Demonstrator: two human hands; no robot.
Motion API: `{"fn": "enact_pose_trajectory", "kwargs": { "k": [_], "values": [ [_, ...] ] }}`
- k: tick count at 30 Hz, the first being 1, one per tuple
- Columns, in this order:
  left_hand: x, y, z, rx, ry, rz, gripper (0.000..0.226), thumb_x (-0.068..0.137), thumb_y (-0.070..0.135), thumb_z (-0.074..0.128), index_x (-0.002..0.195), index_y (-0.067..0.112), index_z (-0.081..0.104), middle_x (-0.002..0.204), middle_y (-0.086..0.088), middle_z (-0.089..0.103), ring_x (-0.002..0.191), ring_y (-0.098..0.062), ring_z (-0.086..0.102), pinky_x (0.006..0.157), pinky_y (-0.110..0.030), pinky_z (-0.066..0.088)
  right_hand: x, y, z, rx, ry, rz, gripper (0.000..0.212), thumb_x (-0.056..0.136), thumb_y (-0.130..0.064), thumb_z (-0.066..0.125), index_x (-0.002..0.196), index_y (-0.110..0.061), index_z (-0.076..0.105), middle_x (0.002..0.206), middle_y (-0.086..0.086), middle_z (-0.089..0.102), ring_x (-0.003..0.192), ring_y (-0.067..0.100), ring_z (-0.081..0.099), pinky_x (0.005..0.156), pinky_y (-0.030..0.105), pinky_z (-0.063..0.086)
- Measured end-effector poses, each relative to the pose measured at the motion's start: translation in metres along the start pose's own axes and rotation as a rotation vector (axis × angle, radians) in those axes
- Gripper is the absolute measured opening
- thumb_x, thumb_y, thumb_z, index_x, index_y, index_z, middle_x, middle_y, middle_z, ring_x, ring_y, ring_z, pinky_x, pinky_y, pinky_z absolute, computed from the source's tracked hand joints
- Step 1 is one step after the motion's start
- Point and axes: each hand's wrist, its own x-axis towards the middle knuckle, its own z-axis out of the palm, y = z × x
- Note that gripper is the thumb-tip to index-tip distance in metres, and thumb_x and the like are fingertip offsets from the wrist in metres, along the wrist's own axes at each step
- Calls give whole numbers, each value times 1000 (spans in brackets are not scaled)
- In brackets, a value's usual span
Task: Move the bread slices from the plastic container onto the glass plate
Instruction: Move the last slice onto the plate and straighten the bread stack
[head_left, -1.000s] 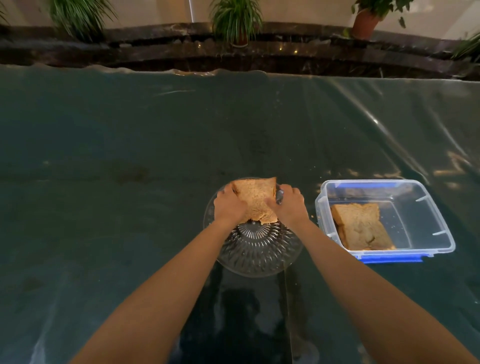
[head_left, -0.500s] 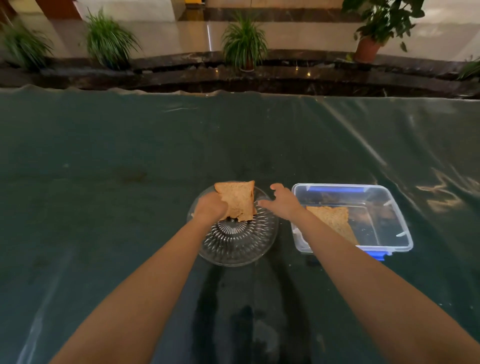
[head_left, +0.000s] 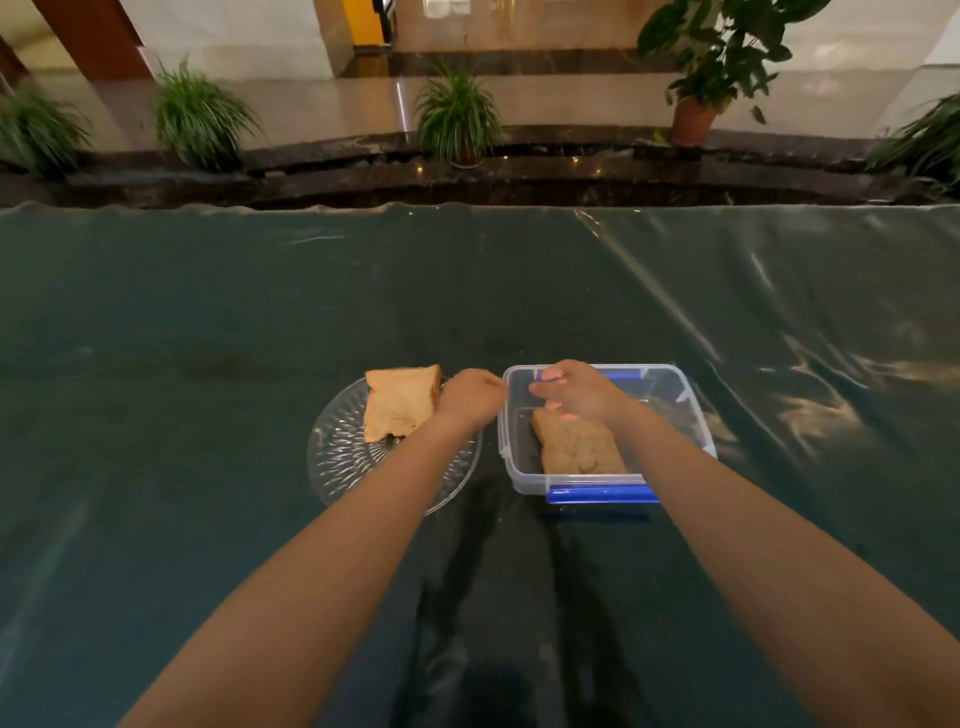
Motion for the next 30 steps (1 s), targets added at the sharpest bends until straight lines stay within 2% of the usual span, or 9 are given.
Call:
{"fn": "enact_pose_trajectory", "kwargs": {
  "k": [3,5,8,10,13,17,23,27,30],
  "values": [
    [0,17,23,-87,-64,-16,33,92,14,49,114,4,71,124,-14,67,116,-29,61,99,-37,50,-2,20,-18,27,7,56,34,89,-30,57,112,-5,60,106,16,63,106,33,61,97,46,49],
    [3,22,39,-108,-96,-34,30,93,12,47,104,3,73,117,-13,69,113,-28,60,96,-35,50,-2,34,-28,21,1,96,35,90,-27,54,109,2,62,106,24,65,106,36,61,98,49,48],
    [5,22,57,-149,-138,-90,30,94,9,45,74,17,65,86,-2,60,92,-17,54,66,-23,44,-2,57,-38,1,2,150,28,89,-24,56,101,0,64,108,21,66,105,34,62,97,48,49],
    [7,22,68,-164,-159,-150,25,95,9,42,91,11,67,86,-2,56,82,-14,52,60,-20,40,1,73,-41,25,14,192,15,91,-20,54,94,-7,60,103,17,64,102,32,62,98,45,49],
    [13,22,81,-248,-193,-252,26,96,7,41,114,5,60,100,-8,56,98,-23,57,79,-30,48,8,91,-41,81,18,275,13,94,-18,48,93,-8,57,97,13,59,91,26,59,87,36,51],
    [17,24,93,-377,-246,-363,22,98,10,42,80,20,50,108,-11,57,114,-31,58,103,-46,48,20,102,-35,104,-26,353,21,94,-19,49,100,-3,61,100,15,63,91,25,62,84,33,52],
    [28,18,111,-353,-231,-425,13,99,16,40,92,18,51,131,-15,57,122,-34,54,106,-47,45,27,105,-26,204,-82,424,26,92,-20,52,112,-4,58,117,17,64,107,32,62,97,45,51],
    [35,13,116,-343,-207,-448,18,99,18,40,83,19,48,123,-15,58,119,-33,56,105,-47,46,30,109,-24,247,-90,454,28,90,-19,56,114,-5,57,119,17,63,110,32,61,98,44,50],
    [37,7,120,-314,-149,-454,28,99,17,39,72,20,43,105,-12,55,98,-26,58,100,-41,50,32,112,-24,296,-74,480,27,89,-17,57,114,-5,56,120,16,62,110,32,60,93,39,51]
  ]
}}
